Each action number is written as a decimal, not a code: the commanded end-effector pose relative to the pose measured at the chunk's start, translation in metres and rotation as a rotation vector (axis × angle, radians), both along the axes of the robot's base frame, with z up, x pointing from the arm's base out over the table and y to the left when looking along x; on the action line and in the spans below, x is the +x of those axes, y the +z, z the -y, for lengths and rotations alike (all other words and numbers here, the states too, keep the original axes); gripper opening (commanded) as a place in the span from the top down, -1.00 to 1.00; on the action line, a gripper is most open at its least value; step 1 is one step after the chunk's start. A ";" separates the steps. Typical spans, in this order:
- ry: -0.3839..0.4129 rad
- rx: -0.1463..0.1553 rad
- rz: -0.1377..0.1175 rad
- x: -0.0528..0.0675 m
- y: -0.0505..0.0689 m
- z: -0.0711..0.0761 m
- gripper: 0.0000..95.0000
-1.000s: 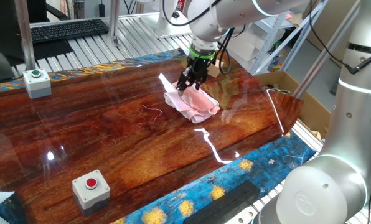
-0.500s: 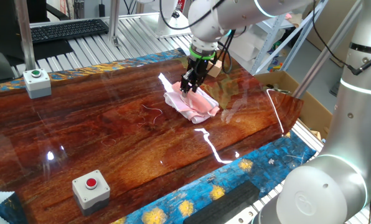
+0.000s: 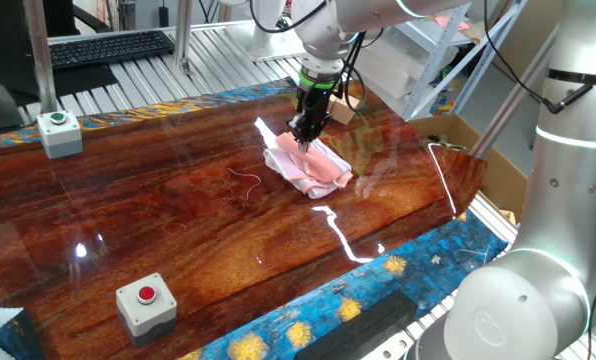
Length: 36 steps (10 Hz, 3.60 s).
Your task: Clean the table with a cloth
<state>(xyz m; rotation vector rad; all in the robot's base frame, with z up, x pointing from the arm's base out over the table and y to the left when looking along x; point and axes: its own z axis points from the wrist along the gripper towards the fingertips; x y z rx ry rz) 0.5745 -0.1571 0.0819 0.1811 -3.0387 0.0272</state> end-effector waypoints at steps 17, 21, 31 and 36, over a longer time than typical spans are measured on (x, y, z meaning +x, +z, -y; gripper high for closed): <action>-0.100 -0.052 -0.013 0.001 0.000 0.001 -1.00; -0.107 -0.061 -0.014 0.001 0.000 0.001 -1.00; -0.079 -0.083 -0.005 0.006 -0.012 0.008 -1.00; -0.130 -0.086 0.011 0.005 -0.027 0.002 -1.00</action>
